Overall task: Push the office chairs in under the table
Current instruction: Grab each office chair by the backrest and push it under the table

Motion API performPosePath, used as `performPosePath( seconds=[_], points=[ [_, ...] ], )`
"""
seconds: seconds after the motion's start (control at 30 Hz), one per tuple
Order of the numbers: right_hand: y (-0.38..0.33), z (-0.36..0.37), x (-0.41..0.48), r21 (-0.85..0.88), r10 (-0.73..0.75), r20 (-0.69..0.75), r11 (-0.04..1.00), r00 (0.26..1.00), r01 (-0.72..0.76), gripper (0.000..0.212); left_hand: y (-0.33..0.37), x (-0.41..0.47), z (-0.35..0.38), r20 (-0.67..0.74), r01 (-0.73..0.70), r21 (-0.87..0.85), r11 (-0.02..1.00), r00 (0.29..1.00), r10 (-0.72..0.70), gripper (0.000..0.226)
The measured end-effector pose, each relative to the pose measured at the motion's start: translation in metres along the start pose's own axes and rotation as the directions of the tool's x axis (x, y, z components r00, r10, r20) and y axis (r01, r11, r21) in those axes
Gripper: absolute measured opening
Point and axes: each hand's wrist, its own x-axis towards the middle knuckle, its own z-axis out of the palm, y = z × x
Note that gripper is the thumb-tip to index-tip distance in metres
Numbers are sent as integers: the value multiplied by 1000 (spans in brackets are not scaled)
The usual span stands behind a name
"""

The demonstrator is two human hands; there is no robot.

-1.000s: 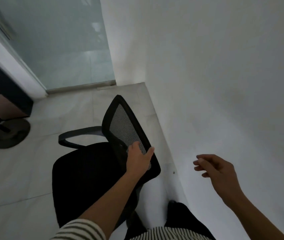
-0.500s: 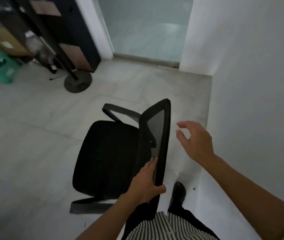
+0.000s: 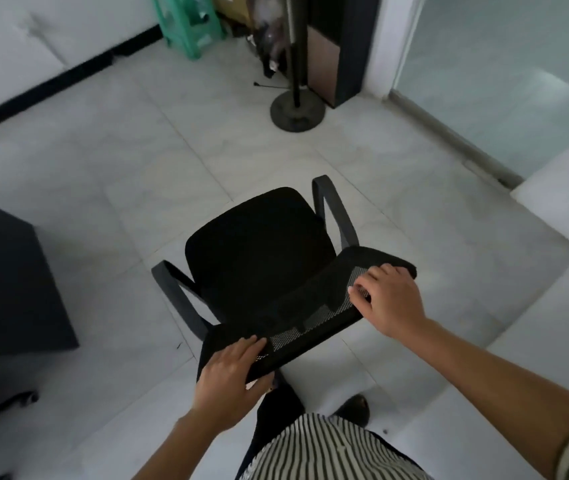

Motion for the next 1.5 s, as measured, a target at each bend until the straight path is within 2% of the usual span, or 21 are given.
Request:
performPosePath(
  seconds=[0.1, 0.17, 0.27, 0.37, 0.63, 0.83, 1.0, 1.2, 1.5],
  points=[
    [-9, 6, 27, 21, -84, 45, 996, 995, 83, 40, -18, 12, -12, -109, 30, 6, 1000, 994, -29, 84],
    [-14, 11, 40, 49, -91, 40, 995, 995, 89, 39, -28, 27, -22, -172, 102, -48, 994, 979, -109, 82],
    [-24, 19, 67, 63, -102, 11, 993, 995, 101, 38, -45, 49, -35, -271, 176, -33, 984, 946, -178, 70],
    [-38, 22, 101, 66, -91, -4, 994, 996, 91, 37, -66, 71, -57, -295, 199, -18, 980, 935, -195, 53],
    [-64, 29, 191, 52, -102, -39, 993, 994, 104, 36, -116, 146, -112, -324, 254, -14, 967, 914, -245, 48],
    [-55, 27, 288, 23, -213, -24, 977, 977, 214, 39, -122, 203, -140, -386, 325, -61, 944, 864, -323, 45],
    [-49, 28, 391, 32, -345, 0, 938, 938, 345, 38, -122, 257, -160, -404, 437, -163, 885, 788, -464, 39],
    [-47, 18, 532, 7, -522, 120, 851, 844, 525, 42, -94, 323, -188, -381, 577, -336, 744, 639, -668, 30],
    [-109, 18, 700, -65, -675, 229, 708, 701, 703, 51, -115, 405, -243, -331, 625, -517, 584, 483, -810, 32]
  ],
)
